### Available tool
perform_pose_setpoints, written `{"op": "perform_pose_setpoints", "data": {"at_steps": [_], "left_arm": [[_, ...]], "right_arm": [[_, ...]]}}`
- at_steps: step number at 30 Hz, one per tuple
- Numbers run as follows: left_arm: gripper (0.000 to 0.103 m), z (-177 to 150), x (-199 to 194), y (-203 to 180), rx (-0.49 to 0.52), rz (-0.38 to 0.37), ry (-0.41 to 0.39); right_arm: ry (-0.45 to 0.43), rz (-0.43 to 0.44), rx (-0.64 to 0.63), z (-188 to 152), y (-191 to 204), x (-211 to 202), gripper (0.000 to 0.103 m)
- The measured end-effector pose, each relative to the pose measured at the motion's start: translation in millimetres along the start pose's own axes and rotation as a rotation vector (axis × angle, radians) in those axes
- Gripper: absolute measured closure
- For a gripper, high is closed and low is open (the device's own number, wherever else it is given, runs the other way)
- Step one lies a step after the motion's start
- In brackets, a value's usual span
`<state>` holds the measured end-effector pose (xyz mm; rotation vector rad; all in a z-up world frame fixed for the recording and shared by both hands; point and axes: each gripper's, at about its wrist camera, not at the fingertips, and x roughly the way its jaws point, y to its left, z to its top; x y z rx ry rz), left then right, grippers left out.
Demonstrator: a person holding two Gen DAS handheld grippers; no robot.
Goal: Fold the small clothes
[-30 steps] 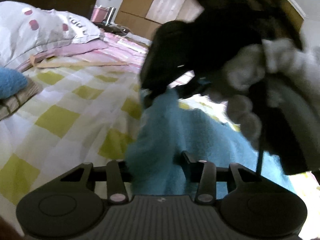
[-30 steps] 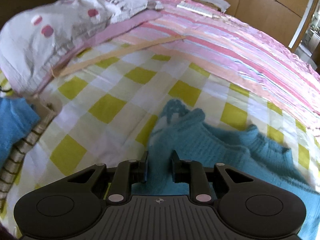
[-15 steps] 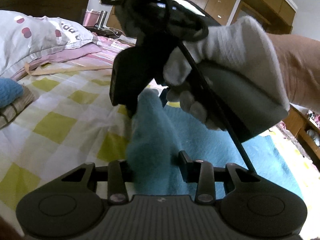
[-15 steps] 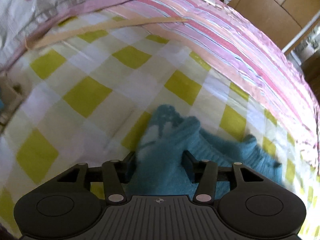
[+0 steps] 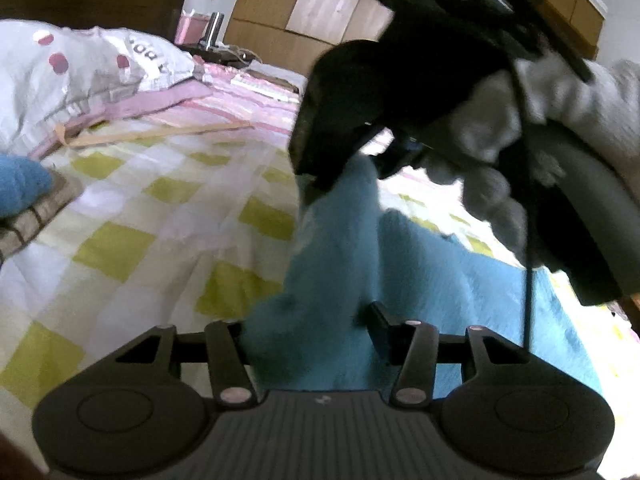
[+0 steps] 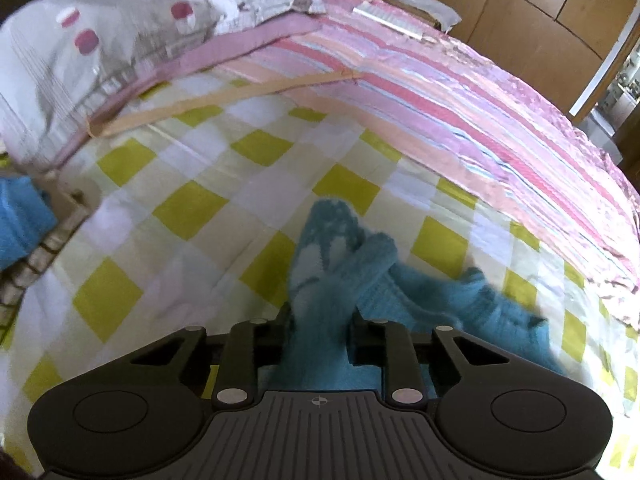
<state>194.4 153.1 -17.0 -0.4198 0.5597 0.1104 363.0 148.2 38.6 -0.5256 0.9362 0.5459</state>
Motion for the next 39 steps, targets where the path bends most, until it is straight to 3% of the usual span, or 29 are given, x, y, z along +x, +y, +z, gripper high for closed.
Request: {"op": "perform_pose_setpoints", "data": {"at_steps": [4,14,27,39], "left_arm": [[0.053,3,-6,-13,0.047,0.025,-0.018],[0.063,13,-18,-43,0.096,0.007,-0.028],[0.064,26,-33,-109,0.208,-0.058,-0.057],[0.065,21,-34,-191,0.321,-0.150,-0.050]], "right_arm": [[-0.027,0.019,0.031,-7,-16,-19,0.081],[-0.084,0.051,0.110,-23,-52,-49,0.082],[-0.167,0.057,0.225,-50,-118,-94,0.083],[-0.223,0.055,0.350,-98,-196,-127,0.083]]}}
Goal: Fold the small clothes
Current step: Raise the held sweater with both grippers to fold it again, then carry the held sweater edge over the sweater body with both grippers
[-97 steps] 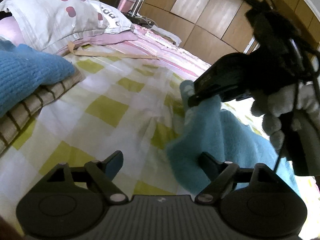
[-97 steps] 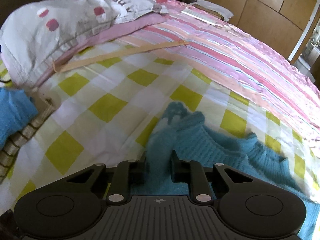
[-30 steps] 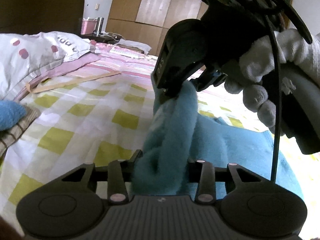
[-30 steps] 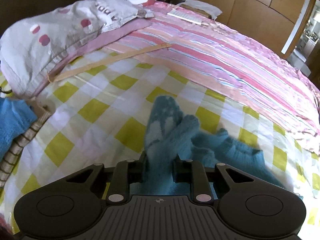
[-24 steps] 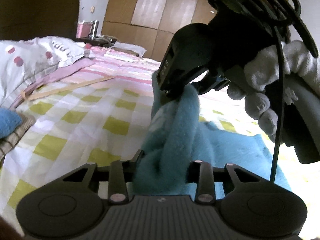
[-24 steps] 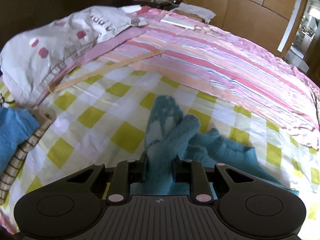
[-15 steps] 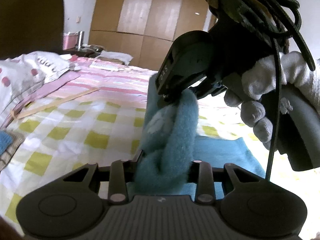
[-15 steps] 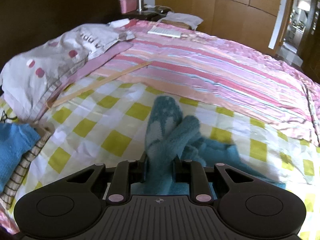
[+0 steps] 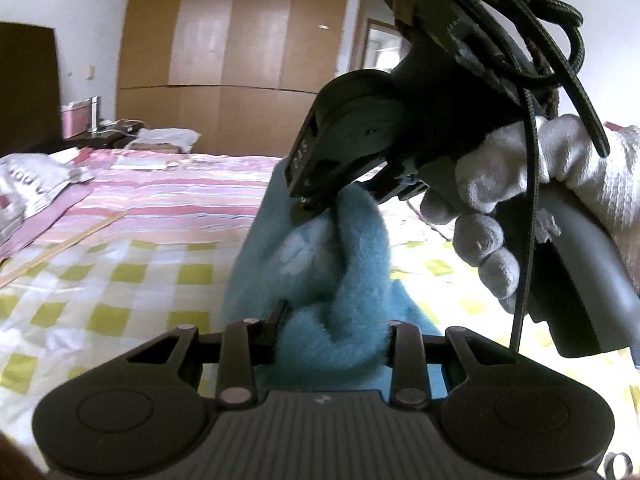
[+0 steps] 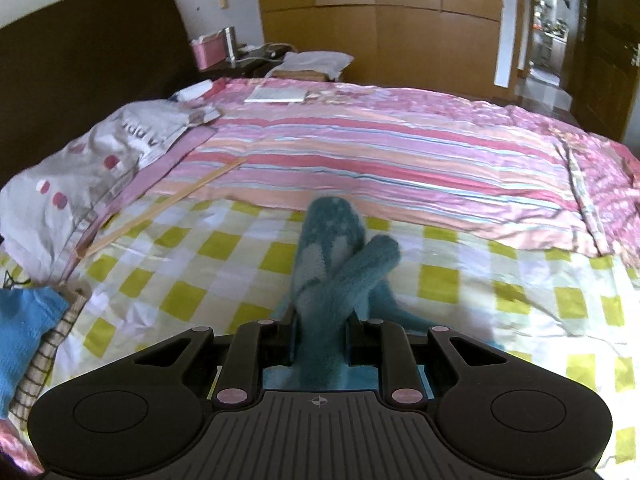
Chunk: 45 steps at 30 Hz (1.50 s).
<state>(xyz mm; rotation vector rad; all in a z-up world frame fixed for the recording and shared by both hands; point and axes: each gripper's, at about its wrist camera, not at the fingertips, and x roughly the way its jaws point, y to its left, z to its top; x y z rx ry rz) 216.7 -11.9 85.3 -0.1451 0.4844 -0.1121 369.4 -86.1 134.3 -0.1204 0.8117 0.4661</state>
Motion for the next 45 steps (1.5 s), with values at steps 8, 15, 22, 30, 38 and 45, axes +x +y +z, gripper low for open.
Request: {"op": "perform_pose_setpoints", "data": {"at_steps": [8,15,22,30,38,45], "left_arm": [[0.065,2,19,-45,0.058,-0.049,0.025],[0.065,-14,40,-80,0.120,-0.061,0.058],[0.065,-40,57,-110,0.189,-0.069,0.083],[0.062,-69,73,-137,0.276,-0.047,0.114],[0.054,-75,43,-132,0.305,-0.098,0.105],[0.043,-71,-6,-108,0.282,-0.159,0.073]], "right_arm": [[-0.005,0.013,0.102,-19,-62,-7,0.083],[0.011,0.040,0.185,-49,-113,5,0.083],[0.017,0.086,0.292,-88,-160,19,0.083],[0.025,0.137,0.373,-122,-192,43,0.082],[-0.016,0.184,0.413,-140,-203,39,0.071],[-0.070,0.163,0.451,-148,-207,13,0.068]]}}
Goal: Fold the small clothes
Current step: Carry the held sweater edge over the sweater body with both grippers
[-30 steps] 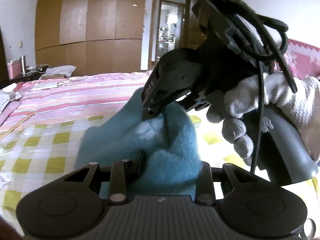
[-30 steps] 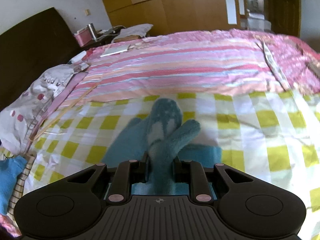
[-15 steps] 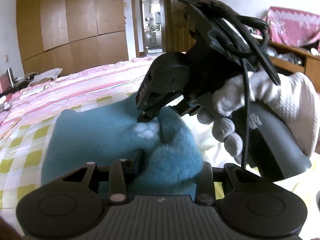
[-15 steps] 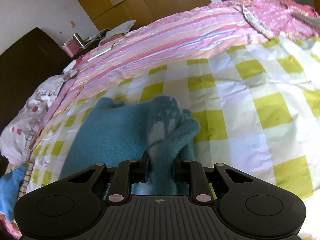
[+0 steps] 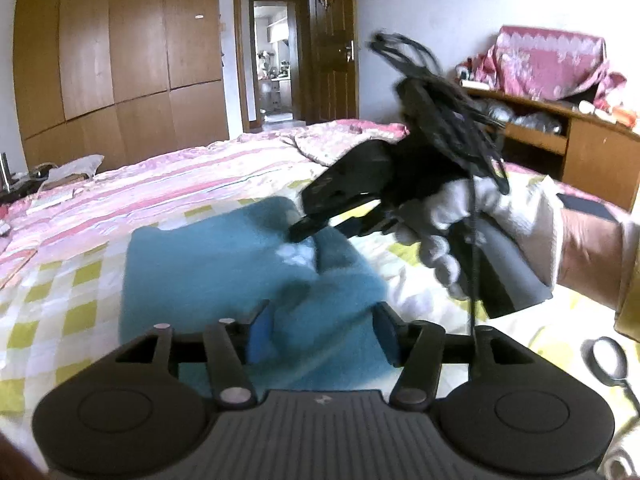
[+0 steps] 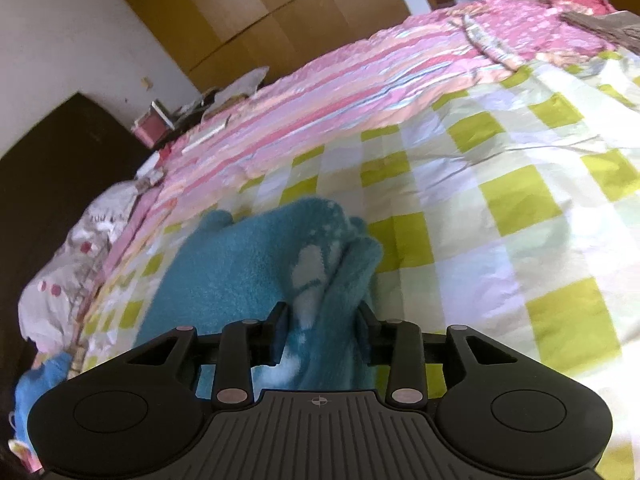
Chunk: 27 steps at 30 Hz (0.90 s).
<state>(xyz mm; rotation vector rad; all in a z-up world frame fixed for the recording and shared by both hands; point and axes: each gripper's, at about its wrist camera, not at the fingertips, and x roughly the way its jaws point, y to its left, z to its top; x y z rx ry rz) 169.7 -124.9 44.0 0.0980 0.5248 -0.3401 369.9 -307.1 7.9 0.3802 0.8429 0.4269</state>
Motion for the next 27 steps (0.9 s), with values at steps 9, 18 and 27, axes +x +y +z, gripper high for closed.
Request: {"op": "perform_pose_setpoints", "data": {"at_steps": [9,18,27], "left_arm": [[0.042,-5,-8,45,-0.072,0.079,0.007],[0.042,-8,1,79,-0.097,0.158,0.018],[0.042,-19,11,97,-0.117,0.186,0.058]], "right_arm": [[-0.002,0.091,-0.073,-43,32,-59,0.068],[0.116,0.122,0.014,-69,16,-28,0.067],[0.053,0.140,0.026,-74,5,-36,0.066]]}}
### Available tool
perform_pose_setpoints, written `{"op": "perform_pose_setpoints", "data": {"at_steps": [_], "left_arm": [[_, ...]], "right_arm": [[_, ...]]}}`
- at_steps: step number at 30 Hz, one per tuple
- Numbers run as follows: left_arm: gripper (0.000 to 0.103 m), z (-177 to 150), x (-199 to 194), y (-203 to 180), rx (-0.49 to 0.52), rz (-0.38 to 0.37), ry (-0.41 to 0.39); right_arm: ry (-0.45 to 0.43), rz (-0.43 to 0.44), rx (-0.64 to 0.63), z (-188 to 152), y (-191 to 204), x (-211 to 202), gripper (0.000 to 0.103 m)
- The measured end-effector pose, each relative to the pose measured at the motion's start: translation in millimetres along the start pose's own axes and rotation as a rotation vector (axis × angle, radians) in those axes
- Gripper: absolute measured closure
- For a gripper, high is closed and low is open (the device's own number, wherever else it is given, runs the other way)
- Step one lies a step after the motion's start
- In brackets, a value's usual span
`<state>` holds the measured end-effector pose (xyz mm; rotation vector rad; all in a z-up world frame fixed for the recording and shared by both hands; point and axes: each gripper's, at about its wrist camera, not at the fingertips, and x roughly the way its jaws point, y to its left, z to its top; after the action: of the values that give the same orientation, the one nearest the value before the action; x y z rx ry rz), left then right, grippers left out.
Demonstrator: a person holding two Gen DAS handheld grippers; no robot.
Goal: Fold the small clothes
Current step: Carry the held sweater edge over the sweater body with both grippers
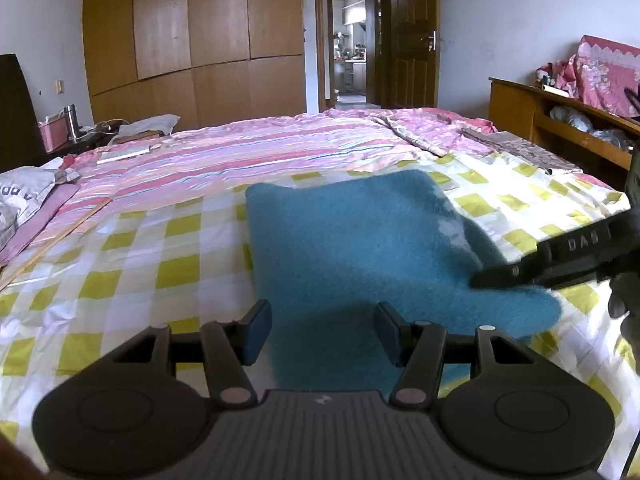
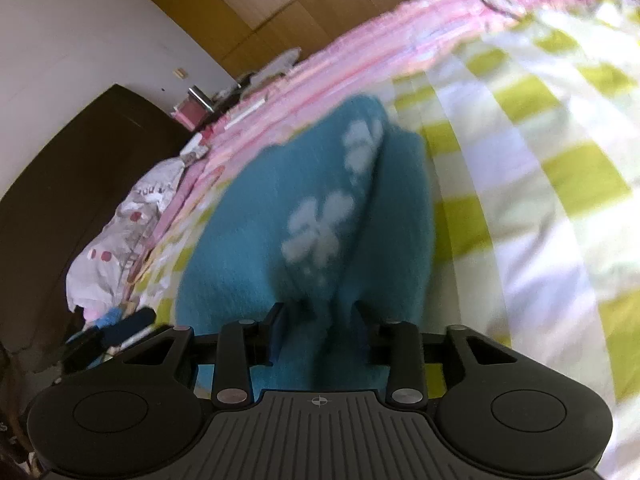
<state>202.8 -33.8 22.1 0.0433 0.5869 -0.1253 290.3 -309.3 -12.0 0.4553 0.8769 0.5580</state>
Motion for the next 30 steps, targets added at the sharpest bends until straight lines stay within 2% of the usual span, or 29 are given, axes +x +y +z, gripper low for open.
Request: {"op": "perform_pose_setpoints", "data": {"at_steps": [6,12,15,21,25,29,30], "left_arm": [[0.042,1,3,-2,0.016,-0.007,-0.013],[0.041,5,7,-3,0.044,-0.016,-0.022],[0.040,6,11,-1,0.041,-0.013,-0.019],[0.039,5,14,2,0.038,-0.017,-0.013],[0.039,5,17,2,0.042,-0.017,-0.011],[0.039,4,20,5,0.041,-0.019,-0.007],[0.038,3,21,5,0.039,-0.022,-0.004]], "right_arm": [[-0.022,0.022,0.057,12,-5,19,0.062],[-0.063,0.135,0.147,11,-16,19,0.058],[-0.127,0.097,0.166,15,-23,16,0.057],[-0.108,0.108,0.153,28,-25,33,0.056],[-0.075,0.160,0.149,28,-22,40,0.056],[-0.056,0.348,0.167,19,-31,25,0.056],[-0.049,0.341,0.158,17,-32,26,0.057]]}}
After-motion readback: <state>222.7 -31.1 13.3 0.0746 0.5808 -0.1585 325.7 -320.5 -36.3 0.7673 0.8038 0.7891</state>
